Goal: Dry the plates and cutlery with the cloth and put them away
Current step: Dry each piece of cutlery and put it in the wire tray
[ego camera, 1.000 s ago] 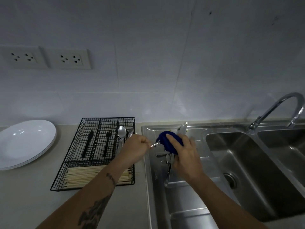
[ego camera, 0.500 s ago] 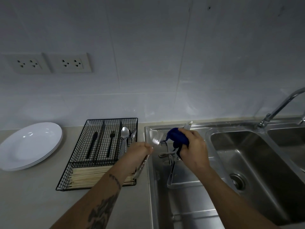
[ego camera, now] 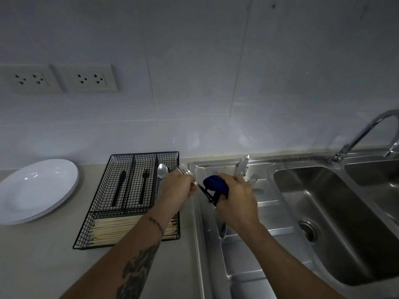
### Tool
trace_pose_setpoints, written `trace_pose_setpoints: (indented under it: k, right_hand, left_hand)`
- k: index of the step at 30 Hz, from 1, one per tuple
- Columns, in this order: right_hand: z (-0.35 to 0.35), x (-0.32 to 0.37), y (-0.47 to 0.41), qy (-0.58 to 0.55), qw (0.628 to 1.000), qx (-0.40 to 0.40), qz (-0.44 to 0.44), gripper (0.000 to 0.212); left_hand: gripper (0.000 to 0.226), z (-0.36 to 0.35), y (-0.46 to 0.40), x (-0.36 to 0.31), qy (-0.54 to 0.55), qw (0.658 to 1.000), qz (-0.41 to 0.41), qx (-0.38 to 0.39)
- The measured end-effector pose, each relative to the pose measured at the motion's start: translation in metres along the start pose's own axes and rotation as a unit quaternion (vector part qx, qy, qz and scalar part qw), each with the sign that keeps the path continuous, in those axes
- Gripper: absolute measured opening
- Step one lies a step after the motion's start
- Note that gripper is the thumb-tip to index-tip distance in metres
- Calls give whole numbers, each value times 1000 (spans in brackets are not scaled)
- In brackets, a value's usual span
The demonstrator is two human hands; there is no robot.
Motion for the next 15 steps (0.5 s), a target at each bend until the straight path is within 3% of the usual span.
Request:
trace_pose_setpoints:
  k: [5,7,12,15]
  right_hand:
    - [-22,26,16,50,996,23,72,67]
    - [-28,22,23,80,990,39,109,73]
    - [-7,-8,14,95,994,21,43,72]
    - [-4,19,12,113,986,9,120,75]
  left_hand:
    - [27,7,1,7,35,999,20,-8]
    - [24,8,2,9,79,996,45,7]
    - [14,12,10,16,108,988,90,57]
    - [14,8,13,17,120,986,95,68]
Point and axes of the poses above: each hand's wrist, its own y-axis away from the middle knuckle, its own z-axis out of the back of the hand, x = y × z, the point moved 8 cm from there along -y, towards the middle knuckle, and after that the axes turned 14 degrees about -y, right-handed, at the moved point
